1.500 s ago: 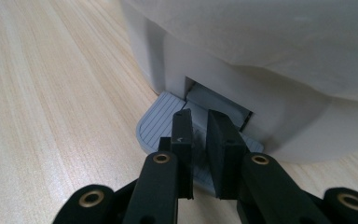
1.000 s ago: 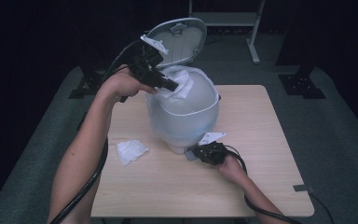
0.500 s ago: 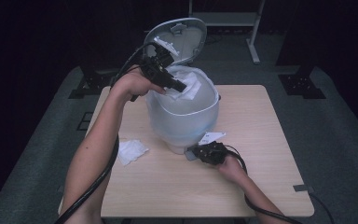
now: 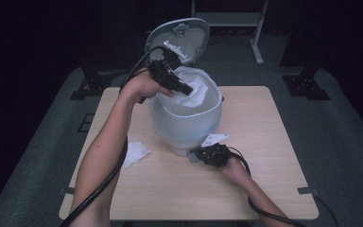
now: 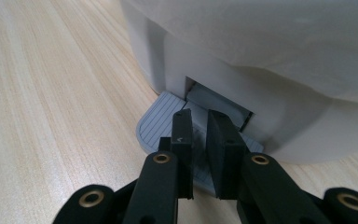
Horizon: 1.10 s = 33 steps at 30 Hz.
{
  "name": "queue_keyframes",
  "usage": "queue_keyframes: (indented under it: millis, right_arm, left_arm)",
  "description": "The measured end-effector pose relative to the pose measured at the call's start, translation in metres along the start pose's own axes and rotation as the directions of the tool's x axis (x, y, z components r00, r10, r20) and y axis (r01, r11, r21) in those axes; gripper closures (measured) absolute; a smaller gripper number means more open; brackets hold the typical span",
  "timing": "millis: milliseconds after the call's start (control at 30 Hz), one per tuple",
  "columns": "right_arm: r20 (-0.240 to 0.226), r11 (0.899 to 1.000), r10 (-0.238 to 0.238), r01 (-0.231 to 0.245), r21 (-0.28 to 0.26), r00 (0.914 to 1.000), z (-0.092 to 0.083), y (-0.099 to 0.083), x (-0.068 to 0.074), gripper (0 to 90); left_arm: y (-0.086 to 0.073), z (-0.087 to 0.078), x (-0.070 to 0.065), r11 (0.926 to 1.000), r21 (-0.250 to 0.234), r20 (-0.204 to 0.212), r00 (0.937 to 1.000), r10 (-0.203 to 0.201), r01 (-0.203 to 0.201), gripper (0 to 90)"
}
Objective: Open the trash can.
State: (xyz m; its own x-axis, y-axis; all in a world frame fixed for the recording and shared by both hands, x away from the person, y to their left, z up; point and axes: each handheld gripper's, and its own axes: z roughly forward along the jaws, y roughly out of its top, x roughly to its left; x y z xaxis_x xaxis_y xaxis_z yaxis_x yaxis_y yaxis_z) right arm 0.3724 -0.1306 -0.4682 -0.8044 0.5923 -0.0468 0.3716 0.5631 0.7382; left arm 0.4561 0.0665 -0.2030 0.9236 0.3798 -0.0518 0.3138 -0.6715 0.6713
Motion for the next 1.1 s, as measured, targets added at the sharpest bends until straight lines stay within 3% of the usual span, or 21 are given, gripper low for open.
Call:
queue_keyframes:
  millis: [167,700,1100]
  right_arm:
    - [0.003,1.0,-0.002,0.002,0.004,1.0,0.0,0.0005,0.0004,80.5]
    - [0.005,1.0,-0.004,0.004,0.004,1.0,0.0,0.0006,0.0007,80.5]
    - [0.002,1.0,-0.003,0.003,0.002,1.0,0.0002,0.0005,0.0001,80.6]
  left_arm:
    - [-0.0021,0.0046,-0.0011,1.0,0.007,0.01,0.9999,-0.002,0.002,72.8]
    - [-0.0045,0.0038,-0.0018,0.9998,0.019,-0.056,0.9984,0.01,-0.009,51.7]
    - [-0.0056,-0.0017,-0.0061,0.9998,0.007,-0.022,0.9996,0.018,-0.017,51.1]
